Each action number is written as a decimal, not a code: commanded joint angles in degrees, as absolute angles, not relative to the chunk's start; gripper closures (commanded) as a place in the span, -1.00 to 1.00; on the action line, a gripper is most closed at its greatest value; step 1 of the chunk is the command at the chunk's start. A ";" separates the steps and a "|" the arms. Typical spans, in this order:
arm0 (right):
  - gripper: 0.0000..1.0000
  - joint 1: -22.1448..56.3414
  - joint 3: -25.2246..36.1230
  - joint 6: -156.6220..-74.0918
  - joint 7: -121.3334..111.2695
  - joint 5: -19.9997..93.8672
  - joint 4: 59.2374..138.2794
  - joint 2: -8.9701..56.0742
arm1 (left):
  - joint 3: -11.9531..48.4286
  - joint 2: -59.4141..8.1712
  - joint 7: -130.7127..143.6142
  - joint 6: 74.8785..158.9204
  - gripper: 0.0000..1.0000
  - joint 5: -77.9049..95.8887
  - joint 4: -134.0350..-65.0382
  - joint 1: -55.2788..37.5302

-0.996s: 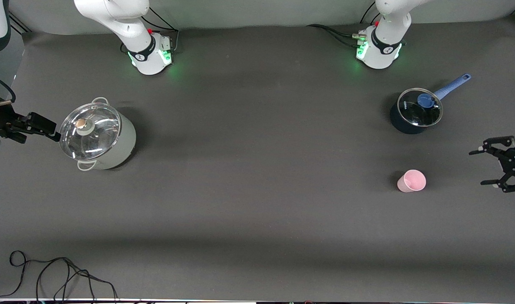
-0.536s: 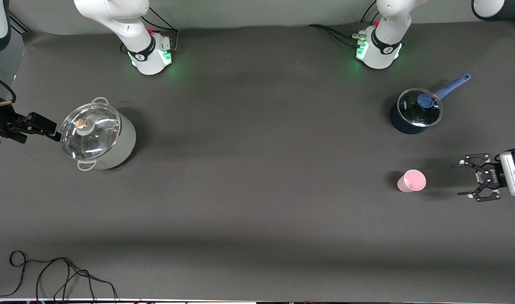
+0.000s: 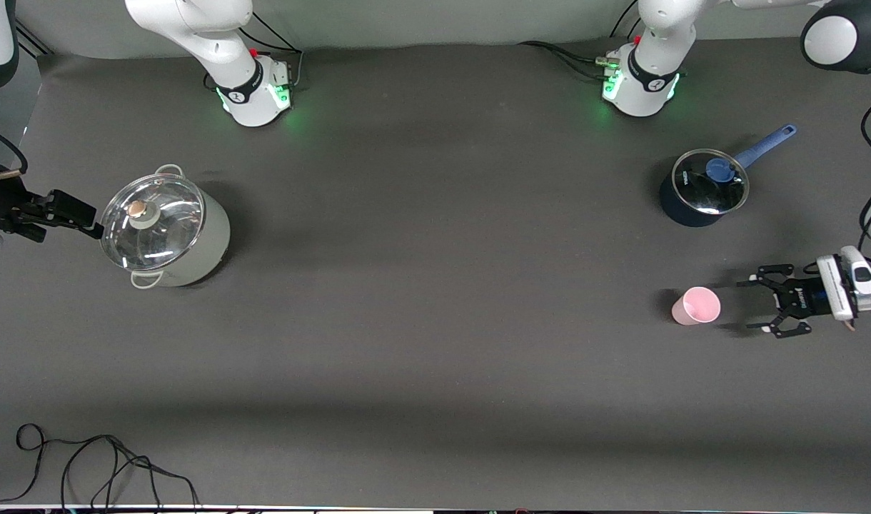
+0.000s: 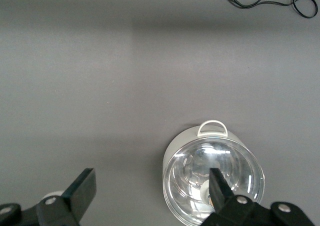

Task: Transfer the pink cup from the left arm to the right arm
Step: 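Lower the open left gripper around the pink cup, then close the left gripper on the pink cup, then lift the pink cup and carry it toward the table middle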

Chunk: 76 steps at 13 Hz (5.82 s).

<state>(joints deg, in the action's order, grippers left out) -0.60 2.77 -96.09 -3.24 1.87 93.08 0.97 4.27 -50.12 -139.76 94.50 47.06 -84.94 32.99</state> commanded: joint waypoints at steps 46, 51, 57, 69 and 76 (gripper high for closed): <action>-0.99 -0.44 3.25 -91.15 29.47 2.37 92.55 -1.31 | 19.76 -60.74 -149.24 101.39 1.00 74.60 -80.07 15.13; -0.99 -0.44 3.34 -91.49 45.96 2.90 92.29 -1.49 | 36.70 -60.56 -144.15 123.36 1.00 78.13 -80.16 14.41; -0.99 -0.44 3.08 -91.49 46.05 2.99 92.11 -1.41 | 52.80 -60.21 -140.28 146.13 1.00 78.13 -80.07 13.18; -0.99 1.31 2.64 -91.41 46.14 2.90 89.22 0.70 | 63.45 -58.54 -128.50 185.59 1.00 77.96 -67.77 -7.45; -0.99 6.32 2.64 -90.62 50.07 3.95 81.92 6.06 | 63.54 -56.25 -119.36 193.09 1.00 77.61 -66.27 -14.06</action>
<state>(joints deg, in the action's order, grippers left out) 4.84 2.42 -92.06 46.20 2.39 85.96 4.01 64.17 -56.97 -120.61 192.00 77.10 -67.19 -13.19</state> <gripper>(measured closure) 0.000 0.348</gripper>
